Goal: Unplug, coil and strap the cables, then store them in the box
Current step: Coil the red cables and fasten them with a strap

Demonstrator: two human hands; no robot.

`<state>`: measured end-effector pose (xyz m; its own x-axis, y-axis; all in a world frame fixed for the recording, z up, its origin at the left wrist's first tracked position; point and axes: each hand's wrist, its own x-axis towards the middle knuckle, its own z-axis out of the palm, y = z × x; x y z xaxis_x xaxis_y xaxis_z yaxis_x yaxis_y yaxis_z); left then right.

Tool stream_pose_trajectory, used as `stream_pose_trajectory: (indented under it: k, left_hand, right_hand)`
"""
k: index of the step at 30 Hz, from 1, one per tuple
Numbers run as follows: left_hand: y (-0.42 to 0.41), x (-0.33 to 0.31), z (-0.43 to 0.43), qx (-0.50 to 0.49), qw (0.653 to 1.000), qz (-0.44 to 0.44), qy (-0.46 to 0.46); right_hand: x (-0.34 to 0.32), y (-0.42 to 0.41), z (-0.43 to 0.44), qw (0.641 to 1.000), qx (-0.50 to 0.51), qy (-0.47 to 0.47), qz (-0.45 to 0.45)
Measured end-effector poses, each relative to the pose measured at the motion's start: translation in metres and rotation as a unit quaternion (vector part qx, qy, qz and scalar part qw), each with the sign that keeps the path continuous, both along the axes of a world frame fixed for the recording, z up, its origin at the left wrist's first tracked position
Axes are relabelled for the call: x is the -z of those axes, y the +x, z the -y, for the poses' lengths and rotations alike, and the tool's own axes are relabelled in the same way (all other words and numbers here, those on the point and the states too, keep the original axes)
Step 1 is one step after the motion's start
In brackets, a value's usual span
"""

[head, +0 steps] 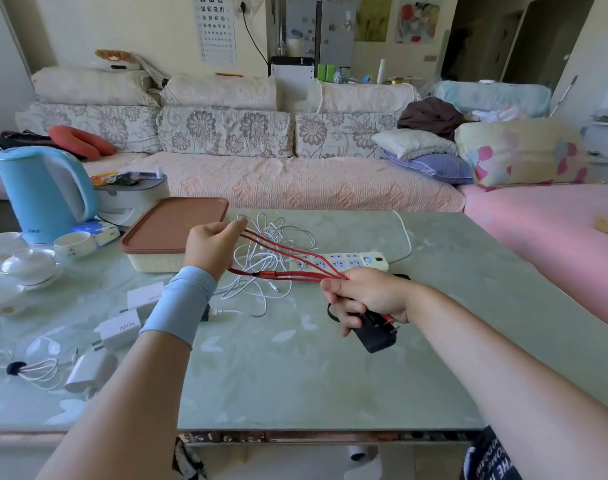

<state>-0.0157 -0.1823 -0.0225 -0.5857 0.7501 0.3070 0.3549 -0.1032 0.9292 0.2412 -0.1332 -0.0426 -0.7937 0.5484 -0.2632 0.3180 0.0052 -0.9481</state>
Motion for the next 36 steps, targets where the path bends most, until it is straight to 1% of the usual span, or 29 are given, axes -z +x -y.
stream_pose_trajectory:
  k: [4, 6, 7, 8, 10, 11, 12, 13, 14, 15, 16, 17, 18, 19, 20, 21, 22, 23, 24, 25, 27, 29, 33, 36]
  left_hand:
    - [-0.006, 0.014, -0.009, 0.039, 0.996, -0.053, -0.066]
    - [-0.012, 0.023, -0.016, 0.095, 0.988, -0.011, -0.123]
    - [-0.014, 0.028, -0.019, 0.131, 0.977, 0.006, -0.167]
    - [-0.016, 0.032, -0.019, 0.165, 0.961, -0.003, -0.221]
    - [-0.014, 0.034, -0.017, 0.208, 0.917, -0.089, -0.33]
    - [-0.01, 0.033, -0.016, 0.225, 0.895, -0.139, -0.359]
    - [-0.006, 0.033, -0.017, 0.233, 0.881, -0.198, -0.362]
    - [-0.001, 0.031, -0.019, 0.223, 0.877, -0.262, -0.334]
    - [0.004, 0.029, -0.022, 0.194, 0.886, -0.316, -0.279]
    - [0.013, 0.023, -0.022, 0.159, 0.904, -0.34, -0.203]
    - [0.023, 0.018, -0.021, 0.14, 0.925, -0.33, -0.124]
    - [0.034, 0.013, -0.02, 0.152, 0.942, -0.292, -0.064]
    - [0.044, 0.01, -0.02, 0.199, 0.951, -0.233, -0.042]
    - [0.055, 0.008, -0.018, 0.269, 0.947, -0.165, -0.057]
    - [0.064, 0.011, -0.018, 0.333, 0.93, -0.121, -0.098]
    - [0.071, 0.015, -0.018, 0.377, 0.908, -0.116, -0.143]
    - [0.075, 0.019, -0.018, 0.396, 0.892, -0.126, -0.175]
    - [0.077, 0.023, -0.02, 0.404, 0.886, -0.117, -0.194]
    - [0.077, 0.026, -0.022, 0.405, 0.887, -0.086, -0.207]
    - [0.078, 0.027, -0.025, 0.402, 0.887, -0.036, -0.223]
    - [0.08, 0.026, -0.028, 0.399, 0.877, 0.047, -0.263]
    - [0.083, 0.023, -0.03, 0.386, 0.87, 0.067, -0.299]
    - [0.086, 0.02, -0.036, 0.351, 0.869, 0.051, -0.344]
    - [0.08, 0.024, -0.039, 0.337, 0.868, 0.031, -0.364]
  right_hand:
    - [0.005, 0.007, -0.013, 0.999, -0.013, -0.039, -0.009]
    - [0.008, 0.009, -0.019, 0.999, -0.007, -0.031, -0.007]
    - [0.008, 0.01, -0.021, 1.0, -0.009, -0.02, -0.001]
    - [0.009, 0.011, -0.023, 1.0, -0.012, -0.009, 0.01]
    - [0.009, 0.012, -0.022, 0.999, -0.023, 0.004, 0.036]
    - [0.01, 0.012, -0.022, 0.998, -0.029, 0.009, 0.052]
    - [0.01, 0.011, -0.021, 0.997, -0.036, 0.012, 0.066]
    - [0.01, 0.01, -0.019, 0.996, -0.043, 0.015, 0.081]
    - [0.009, 0.008, -0.018, 0.994, -0.05, 0.019, 0.091]
    - [0.009, 0.006, -0.017, 0.994, -0.055, 0.021, 0.096]
    - [0.008, 0.004, -0.016, 0.993, -0.058, 0.023, 0.096]
    - [0.007, 0.002, -0.016, 0.994, -0.059, 0.026, 0.091]
    - [0.006, 0.001, -0.016, 0.995, -0.057, 0.03, 0.081]
    - [0.005, 0.0, -0.016, 0.996, -0.053, 0.035, 0.069]
    - [0.005, 0.0, -0.017, 0.996, -0.048, 0.041, 0.056]
    - [0.005, 0.001, -0.019, 0.997, -0.041, 0.046, 0.044]
    - [0.006, 0.002, -0.021, 0.998, -0.03, 0.052, 0.035]
    - [0.007, 0.004, -0.024, 0.998, -0.017, 0.058, 0.031]
    - [0.008, 0.006, -0.027, 0.998, -0.002, 0.061, 0.029]
    - [0.01, 0.009, -0.03, 0.998, 0.016, 0.06, 0.026]
    - [0.013, 0.013, -0.034, 0.997, 0.045, 0.056, 0.008]
    - [0.016, 0.014, -0.037, 0.996, 0.071, 0.062, -0.009]
    - [0.022, 0.01, -0.039, 0.988, 0.122, 0.097, -0.009]
    - [0.026, 0.009, -0.042, 0.98, 0.163, 0.111, -0.026]
